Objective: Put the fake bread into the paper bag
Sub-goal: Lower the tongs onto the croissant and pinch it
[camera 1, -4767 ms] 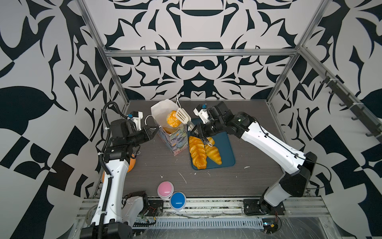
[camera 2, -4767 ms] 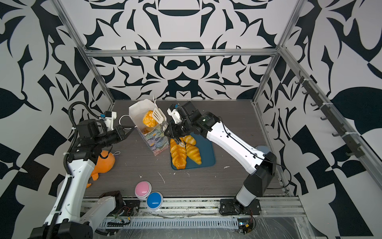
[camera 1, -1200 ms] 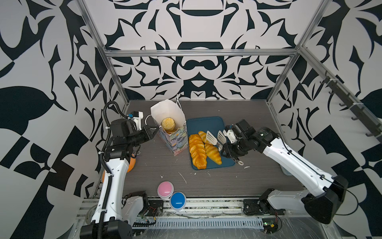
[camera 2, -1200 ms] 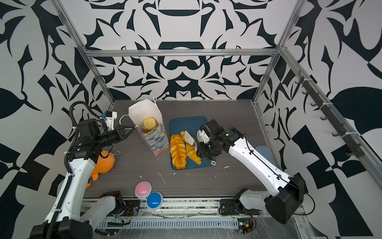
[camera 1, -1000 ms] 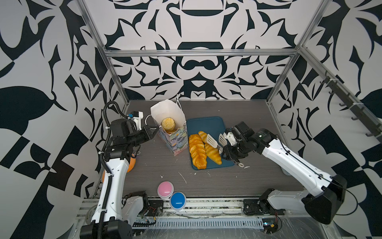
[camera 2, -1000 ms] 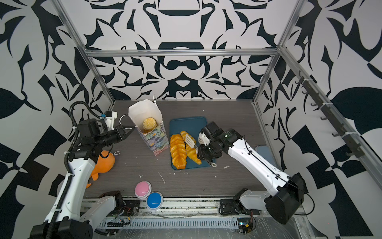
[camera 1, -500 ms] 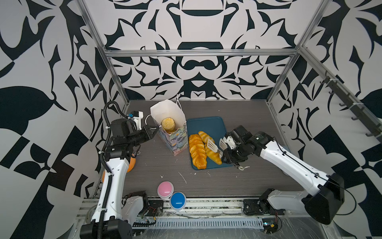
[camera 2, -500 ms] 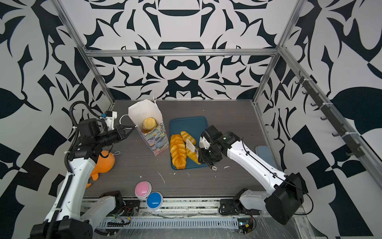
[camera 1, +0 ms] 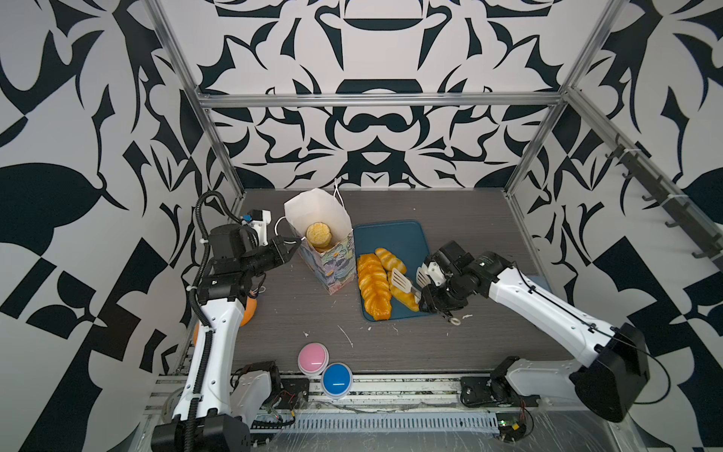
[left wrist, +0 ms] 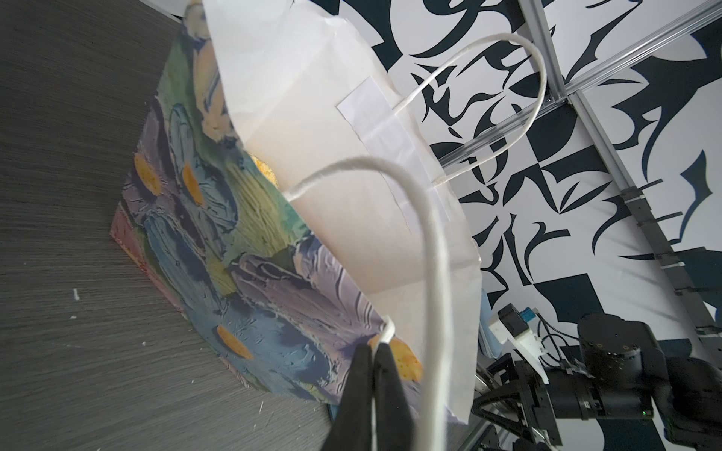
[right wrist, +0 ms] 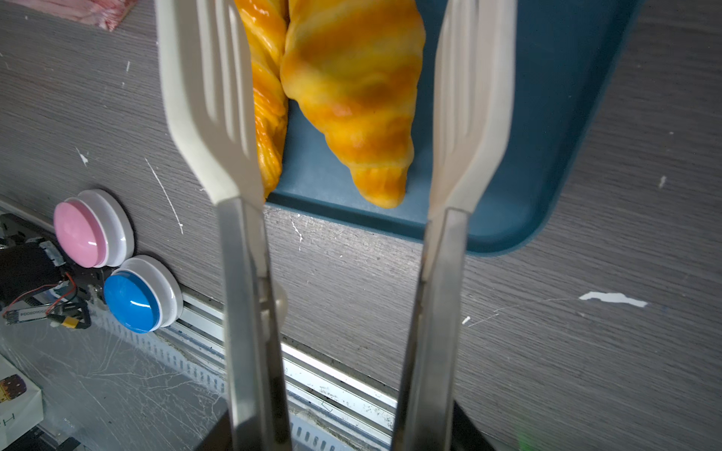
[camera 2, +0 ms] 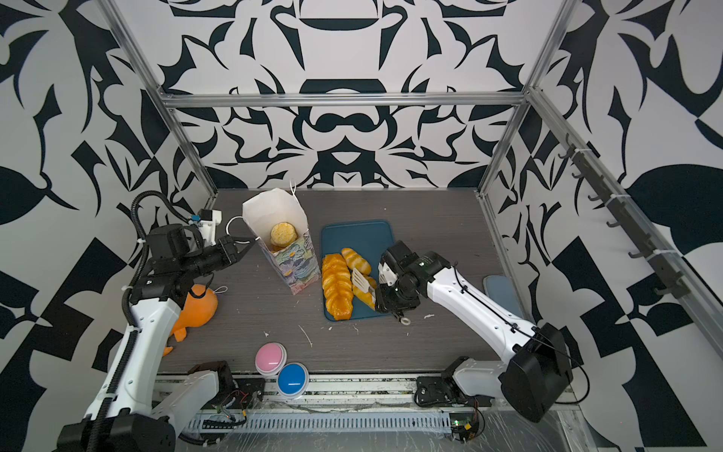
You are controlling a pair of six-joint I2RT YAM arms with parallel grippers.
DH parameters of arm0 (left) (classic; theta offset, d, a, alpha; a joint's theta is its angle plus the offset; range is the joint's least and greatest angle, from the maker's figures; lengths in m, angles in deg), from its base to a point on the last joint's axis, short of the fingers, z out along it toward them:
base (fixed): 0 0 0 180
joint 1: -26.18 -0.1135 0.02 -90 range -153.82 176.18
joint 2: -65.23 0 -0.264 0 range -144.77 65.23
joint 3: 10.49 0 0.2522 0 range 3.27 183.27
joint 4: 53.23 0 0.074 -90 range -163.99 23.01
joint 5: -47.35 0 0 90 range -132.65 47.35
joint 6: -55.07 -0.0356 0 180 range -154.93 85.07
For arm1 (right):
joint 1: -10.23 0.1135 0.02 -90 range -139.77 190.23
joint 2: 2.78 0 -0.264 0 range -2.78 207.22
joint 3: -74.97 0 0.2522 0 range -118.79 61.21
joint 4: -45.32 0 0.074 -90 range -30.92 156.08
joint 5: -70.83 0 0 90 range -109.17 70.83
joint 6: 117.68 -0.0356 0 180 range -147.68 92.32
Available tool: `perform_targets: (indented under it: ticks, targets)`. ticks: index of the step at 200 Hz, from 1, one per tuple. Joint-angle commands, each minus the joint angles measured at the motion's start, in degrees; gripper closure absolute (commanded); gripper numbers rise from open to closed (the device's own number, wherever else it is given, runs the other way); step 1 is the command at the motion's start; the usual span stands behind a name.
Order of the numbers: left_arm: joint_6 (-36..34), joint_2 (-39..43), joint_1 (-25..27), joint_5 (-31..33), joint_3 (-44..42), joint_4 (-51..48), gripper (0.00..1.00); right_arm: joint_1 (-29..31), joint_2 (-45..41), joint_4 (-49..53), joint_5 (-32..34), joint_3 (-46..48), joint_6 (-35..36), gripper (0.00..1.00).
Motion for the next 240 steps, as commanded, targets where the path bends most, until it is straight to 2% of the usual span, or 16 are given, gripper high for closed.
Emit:
perform_targets:
  ticks: [1,121,240]
  targets:
    - [0.13,-0.13,-0.16,-0.33,0.09,0.13,1.00,-0.24,0.38,-1.31,-0.73,0.55,0.01,0.44]
    - [0.13,-0.05,-0.18,-0.33,-0.01,0.02,1.00,-0.26,3.38,-4.38,-2.08,2.68,0.22,0.44]
    - [0.22,-0.48,-0.20,-0.40,0.42,-0.04,1.00,-0.26,0.61,-2.55,-1.30,0.01,1.09,0.61]
